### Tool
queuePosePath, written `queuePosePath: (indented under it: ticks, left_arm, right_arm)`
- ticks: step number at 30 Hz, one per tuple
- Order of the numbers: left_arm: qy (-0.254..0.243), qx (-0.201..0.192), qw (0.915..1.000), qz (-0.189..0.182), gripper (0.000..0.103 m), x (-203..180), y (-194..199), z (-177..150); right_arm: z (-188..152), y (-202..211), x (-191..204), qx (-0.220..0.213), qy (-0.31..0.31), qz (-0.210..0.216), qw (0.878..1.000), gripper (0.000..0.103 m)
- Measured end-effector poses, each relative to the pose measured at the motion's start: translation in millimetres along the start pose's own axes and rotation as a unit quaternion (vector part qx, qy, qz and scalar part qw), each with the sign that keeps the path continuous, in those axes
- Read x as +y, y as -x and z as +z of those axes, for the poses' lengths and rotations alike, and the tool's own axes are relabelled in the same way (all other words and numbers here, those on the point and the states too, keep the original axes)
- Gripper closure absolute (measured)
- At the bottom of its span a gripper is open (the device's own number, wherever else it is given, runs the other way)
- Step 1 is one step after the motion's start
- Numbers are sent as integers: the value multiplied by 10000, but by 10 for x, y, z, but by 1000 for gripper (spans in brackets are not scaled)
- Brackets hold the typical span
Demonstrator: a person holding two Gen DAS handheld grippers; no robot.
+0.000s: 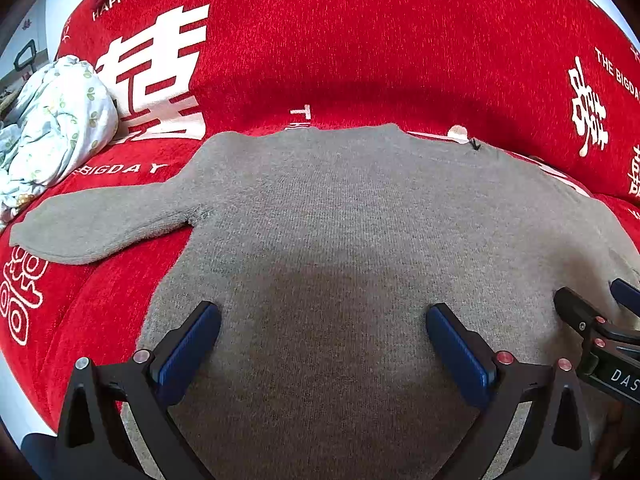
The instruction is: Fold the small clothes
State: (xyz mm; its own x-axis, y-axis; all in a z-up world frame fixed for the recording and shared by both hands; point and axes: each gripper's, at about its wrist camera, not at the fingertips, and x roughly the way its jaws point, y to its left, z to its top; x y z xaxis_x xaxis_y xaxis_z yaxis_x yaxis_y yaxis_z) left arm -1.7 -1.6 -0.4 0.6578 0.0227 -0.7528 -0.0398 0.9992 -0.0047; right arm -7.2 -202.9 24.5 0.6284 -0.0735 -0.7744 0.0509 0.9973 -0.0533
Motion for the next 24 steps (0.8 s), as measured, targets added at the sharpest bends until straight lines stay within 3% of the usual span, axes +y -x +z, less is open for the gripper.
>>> queuePosePath:
  ticks: [24]
  left_arm:
    - [-4, 18, 10000, 44, 0, -7, 12, -22]
  right_arm:
    - [11, 3, 24, 24, 33, -78, 10000, 0]
